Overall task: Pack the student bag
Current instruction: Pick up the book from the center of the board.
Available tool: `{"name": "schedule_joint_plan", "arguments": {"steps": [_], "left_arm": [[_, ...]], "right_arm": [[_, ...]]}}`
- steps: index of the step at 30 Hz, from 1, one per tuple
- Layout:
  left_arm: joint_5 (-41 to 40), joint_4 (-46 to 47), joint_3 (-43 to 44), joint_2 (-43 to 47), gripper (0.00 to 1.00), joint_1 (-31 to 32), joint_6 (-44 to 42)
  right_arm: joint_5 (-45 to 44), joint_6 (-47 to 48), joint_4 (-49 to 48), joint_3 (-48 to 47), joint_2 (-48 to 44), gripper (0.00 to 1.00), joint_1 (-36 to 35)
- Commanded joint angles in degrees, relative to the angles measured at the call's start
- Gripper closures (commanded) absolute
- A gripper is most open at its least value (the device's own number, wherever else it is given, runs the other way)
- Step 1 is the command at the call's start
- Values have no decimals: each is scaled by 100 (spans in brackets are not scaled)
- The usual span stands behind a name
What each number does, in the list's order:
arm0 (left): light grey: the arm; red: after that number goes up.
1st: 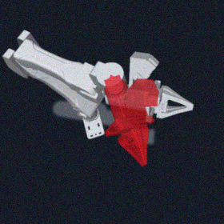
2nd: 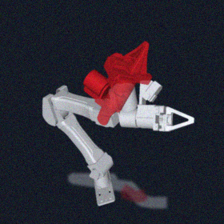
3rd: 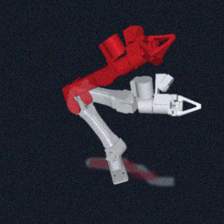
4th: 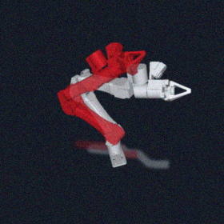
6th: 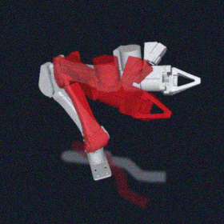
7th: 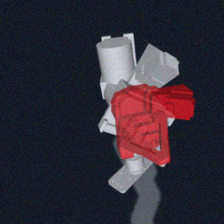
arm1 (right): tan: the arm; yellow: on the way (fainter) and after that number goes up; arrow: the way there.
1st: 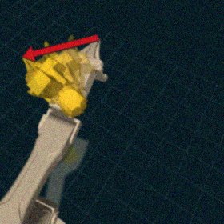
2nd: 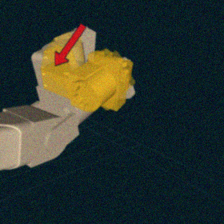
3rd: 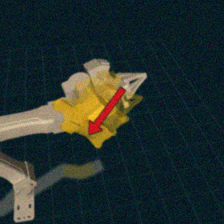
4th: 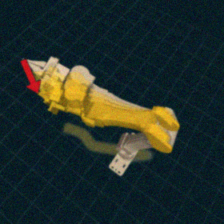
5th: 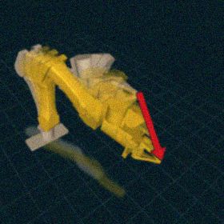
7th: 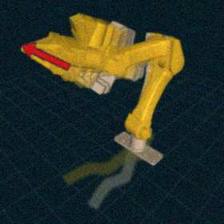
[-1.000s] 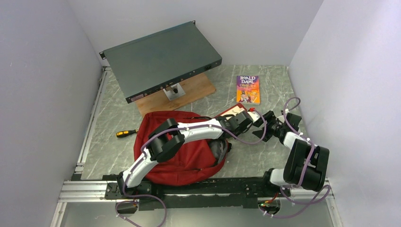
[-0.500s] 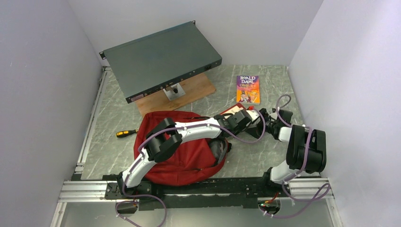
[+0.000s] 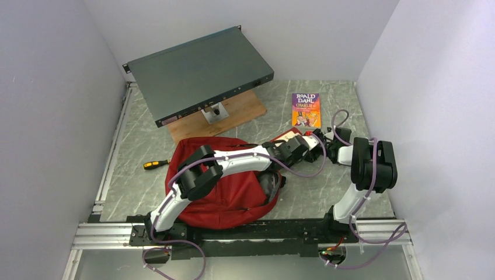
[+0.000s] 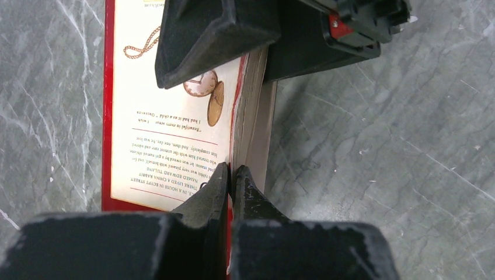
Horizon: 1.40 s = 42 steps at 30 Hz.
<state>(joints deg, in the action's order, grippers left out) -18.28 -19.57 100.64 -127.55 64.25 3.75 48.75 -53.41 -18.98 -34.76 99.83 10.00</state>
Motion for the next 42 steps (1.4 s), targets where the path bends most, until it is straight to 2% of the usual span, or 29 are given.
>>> {"name": "schedule_joint_plan", "arguments": {"steps": [1, 4, 5, 9, 13, 17, 19, 22, 25, 29, 31, 33, 36, 39, 42], "left_arm": [[116, 42, -104, 444, 100, -26, 64], [215, -84, 17, 474, 100, -26, 69], [269, -206, 125, 476, 97, -26, 100], [494, -631, 461, 739, 67, -26, 283], [959, -663, 327, 1464, 50, -24, 464], [1384, -684, 80, 2220, 15, -28, 625], [1484, -671, -130, 2604, 6, -26, 683], [1426, -577, -632, 3320, 1, -35, 784], [1306, -502, -1170, 4032, 0, -77, 864], [1164, -508, -1867, 5027, 0, -334, 1040], [1232, -486, -2228, 5558, 0, -619, 1155], [1376, -466, -2571, 6057, 0, -922, 1306], [1732, -259, -3171, 6812, 0, -1385, 1543], [2256, 234, -3928, 7520, 0, -1791, 1922], [2994, 1120, -4621, 7964, 0, -2015, 2408]], "right_arm": [[-10, 23, -383, -290, 196, 45, -41], [-105, 90, -449, -320, 321, 62, -75], [-137, 104, -470, -314, 340, 67, -77], [-338, 394, -85, -375, 22, 100, -61], [-1163, 1113, 1418, -659, -1000, 100, -51], [-2043, 1836, 2740, -890, -2267, 100, -50], [-2205, 2115, 3037, -947, -2882, 100, -74], [-2398, 2460, 3274, -1065, -3844, 100, -294], [-2417, 2730, 3460, -1383, -4378, 100, -684], [-2058, 2980, 3678, -1953, -4572, 100, -1301], [-1386, 2838, 3588, -2072, -4527, 100, -1506], [-495, 2455, 3189, -2005, -4485, 100, -1603], [657, 1446, 2025, -1607, -4526, 100, -1747], [1077, 581, 930, -1267, -4623, 100, -1984], [1036, -93, 190, -1024, -4727, 100, -2213]]}}
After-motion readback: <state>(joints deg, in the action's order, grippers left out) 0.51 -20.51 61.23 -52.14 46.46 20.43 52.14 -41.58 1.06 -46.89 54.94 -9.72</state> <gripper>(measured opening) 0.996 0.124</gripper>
